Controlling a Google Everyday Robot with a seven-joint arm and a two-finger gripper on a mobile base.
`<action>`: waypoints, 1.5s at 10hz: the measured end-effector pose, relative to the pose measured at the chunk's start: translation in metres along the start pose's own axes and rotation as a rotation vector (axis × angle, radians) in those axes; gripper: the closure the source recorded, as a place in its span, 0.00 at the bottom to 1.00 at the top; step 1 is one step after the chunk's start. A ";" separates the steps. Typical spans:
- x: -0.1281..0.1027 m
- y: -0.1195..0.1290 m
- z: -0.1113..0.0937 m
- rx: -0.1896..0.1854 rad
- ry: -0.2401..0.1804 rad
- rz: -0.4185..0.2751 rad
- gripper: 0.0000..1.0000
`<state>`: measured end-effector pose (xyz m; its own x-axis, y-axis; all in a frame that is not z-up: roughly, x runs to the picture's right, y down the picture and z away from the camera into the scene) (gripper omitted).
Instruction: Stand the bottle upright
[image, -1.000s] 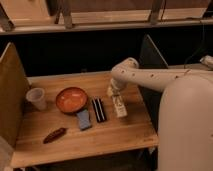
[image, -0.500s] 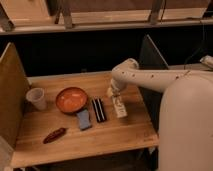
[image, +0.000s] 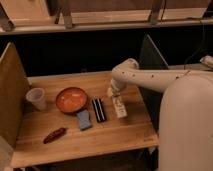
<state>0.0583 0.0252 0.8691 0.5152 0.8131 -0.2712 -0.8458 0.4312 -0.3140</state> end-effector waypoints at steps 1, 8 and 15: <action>0.000 0.000 0.000 0.000 0.000 0.000 1.00; -0.027 -0.003 -0.012 0.056 -0.063 -0.117 1.00; -0.051 -0.001 -0.019 0.073 -0.195 -0.148 1.00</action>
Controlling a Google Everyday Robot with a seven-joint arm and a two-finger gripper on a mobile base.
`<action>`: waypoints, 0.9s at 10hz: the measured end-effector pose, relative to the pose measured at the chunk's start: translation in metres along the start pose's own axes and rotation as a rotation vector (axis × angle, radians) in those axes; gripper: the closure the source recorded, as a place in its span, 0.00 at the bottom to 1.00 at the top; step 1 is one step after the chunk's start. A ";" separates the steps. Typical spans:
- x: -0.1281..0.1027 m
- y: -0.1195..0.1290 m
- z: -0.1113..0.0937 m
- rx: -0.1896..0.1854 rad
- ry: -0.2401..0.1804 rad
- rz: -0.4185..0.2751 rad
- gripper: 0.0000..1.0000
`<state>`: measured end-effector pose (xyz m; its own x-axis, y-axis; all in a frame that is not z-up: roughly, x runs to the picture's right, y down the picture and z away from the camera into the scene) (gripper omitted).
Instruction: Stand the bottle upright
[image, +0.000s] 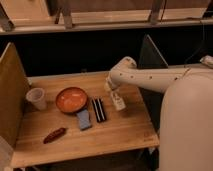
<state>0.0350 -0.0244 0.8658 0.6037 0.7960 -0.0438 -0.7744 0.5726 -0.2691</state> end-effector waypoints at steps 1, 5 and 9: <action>-0.008 0.004 -0.001 -0.011 -0.040 0.000 1.00; -0.018 0.009 -0.003 -0.037 -0.110 -0.050 1.00; -0.001 -0.008 -0.010 -0.008 -0.024 -0.184 1.00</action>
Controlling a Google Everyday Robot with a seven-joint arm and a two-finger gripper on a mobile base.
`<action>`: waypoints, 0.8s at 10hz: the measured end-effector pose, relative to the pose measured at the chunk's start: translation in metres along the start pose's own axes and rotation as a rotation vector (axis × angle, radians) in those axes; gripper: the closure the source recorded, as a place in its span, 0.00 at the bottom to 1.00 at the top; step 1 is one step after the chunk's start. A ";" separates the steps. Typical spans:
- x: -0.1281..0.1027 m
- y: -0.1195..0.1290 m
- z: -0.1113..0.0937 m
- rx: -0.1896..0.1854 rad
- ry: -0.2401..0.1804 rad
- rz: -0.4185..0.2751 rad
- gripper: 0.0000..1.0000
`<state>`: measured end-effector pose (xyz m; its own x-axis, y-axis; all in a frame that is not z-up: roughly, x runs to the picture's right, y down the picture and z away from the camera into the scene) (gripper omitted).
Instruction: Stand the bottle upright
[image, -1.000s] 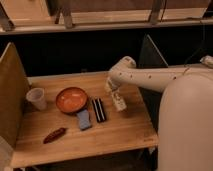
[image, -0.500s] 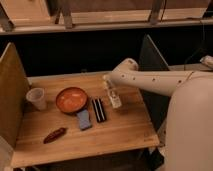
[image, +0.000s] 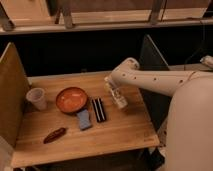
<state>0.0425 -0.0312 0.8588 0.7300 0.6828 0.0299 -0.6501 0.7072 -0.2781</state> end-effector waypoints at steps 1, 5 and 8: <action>0.003 -0.010 -0.005 0.013 0.010 -0.004 1.00; 0.002 -0.009 -0.005 0.011 0.007 -0.001 1.00; -0.013 -0.016 -0.002 -0.003 -0.073 0.014 1.00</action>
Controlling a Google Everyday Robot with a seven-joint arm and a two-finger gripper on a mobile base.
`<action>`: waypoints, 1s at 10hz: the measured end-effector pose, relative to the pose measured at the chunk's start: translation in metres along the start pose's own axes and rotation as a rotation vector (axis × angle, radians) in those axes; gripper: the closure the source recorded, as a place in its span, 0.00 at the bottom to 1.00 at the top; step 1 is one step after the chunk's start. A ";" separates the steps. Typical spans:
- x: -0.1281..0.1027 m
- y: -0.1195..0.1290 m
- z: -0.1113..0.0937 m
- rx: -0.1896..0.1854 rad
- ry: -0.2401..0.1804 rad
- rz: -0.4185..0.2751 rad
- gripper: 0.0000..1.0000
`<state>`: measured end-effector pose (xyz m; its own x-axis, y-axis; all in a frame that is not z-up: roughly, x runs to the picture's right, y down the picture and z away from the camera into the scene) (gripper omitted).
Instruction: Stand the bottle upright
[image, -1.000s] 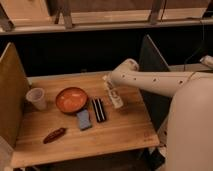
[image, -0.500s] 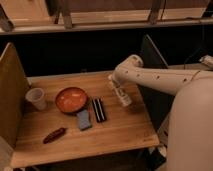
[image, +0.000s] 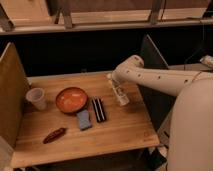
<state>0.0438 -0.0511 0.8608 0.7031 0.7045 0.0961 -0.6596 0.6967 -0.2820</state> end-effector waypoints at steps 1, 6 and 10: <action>-0.007 -0.002 0.003 -0.004 -0.020 -0.018 1.00; -0.061 0.002 0.033 -0.054 -0.181 -0.152 1.00; -0.120 0.028 0.037 -0.161 -0.441 -0.168 1.00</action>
<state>-0.0690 -0.1116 0.8765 0.5935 0.5987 0.5379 -0.4729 0.8002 -0.3688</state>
